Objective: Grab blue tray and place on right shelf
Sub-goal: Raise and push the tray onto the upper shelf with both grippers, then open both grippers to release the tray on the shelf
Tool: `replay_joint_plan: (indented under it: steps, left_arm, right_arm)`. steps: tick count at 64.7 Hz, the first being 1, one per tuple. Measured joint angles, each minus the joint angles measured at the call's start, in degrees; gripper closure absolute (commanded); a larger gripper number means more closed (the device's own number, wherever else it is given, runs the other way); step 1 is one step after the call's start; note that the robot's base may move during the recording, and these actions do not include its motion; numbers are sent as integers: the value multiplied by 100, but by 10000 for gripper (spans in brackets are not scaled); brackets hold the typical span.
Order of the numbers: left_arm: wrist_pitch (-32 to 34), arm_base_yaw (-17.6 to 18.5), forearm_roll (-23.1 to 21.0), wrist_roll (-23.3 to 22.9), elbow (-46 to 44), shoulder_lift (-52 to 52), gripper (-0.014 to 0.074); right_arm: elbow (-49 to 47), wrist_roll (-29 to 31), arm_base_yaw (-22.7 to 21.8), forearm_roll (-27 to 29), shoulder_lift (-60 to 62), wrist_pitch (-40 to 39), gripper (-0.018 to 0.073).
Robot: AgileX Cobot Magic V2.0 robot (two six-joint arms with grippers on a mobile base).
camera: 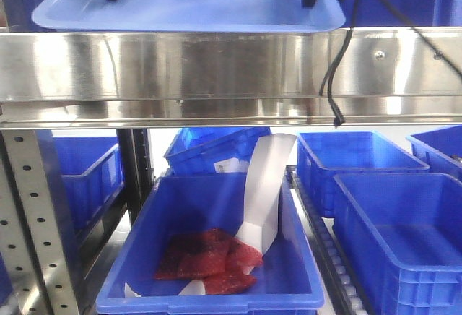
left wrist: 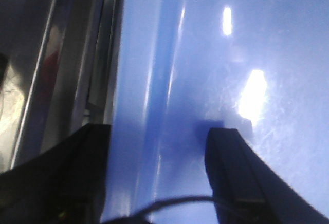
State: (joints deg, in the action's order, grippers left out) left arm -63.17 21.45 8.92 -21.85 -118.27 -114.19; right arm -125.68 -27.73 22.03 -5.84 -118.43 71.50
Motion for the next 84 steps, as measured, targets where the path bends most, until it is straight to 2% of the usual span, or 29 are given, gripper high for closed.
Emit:
replay_joint_plan:
  steps: [8, 16, 20, 36, 52, 59, 62, 66, 72, 79, 84]
  left_arm:
    - [-40, -24, 55, 0, 0, -79, 296]
    - [-35, -118, -110, -20, 0, -92, 296]
    - [-35, -183, -220, -20, 0, -92, 296]
    - [-113, -449, -424, -23, -6, -92, 299]
    - [-125, -482, -411, -23, -14, -92, 300]
    - [-125, -482, -411, -23, -14, -92, 348]
    - [-125, -482, -411, -23, -14, -92, 410]
    - [-134, -482, -411, -23, -14, -92, 509]
    - [-134, -482, -411, -23, -14, -92, 653]
    - [-119, -482, -411, -23, -14, -95, 640]
    - [-123, -482, -484, 130, -46, -105, 645]
  right_arm:
    - [0, 40, 0, 25, 0, -64, 219]
    - [0, 62, 13, 25, -13, -149, 91]
    - [0, 76, 34, 33, -13, -202, 55]
    - [0, 111, 83, 148, -60, -437, 52]
    - [-13, 111, 83, 140, -60, -514, 51]
    - [-13, 111, 83, 115, -60, -524, 55]
    - [-13, 111, 83, 115, -60, -524, 72]
    - [-13, 111, 83, 113, -60, -524, 147]
    - [-13, 125, 83, 113, -60, -524, 337]
    - [-13, 125, 83, 103, -60, -591, 519]
    - [-35, 125, 83, 103, -60, -644, 505]
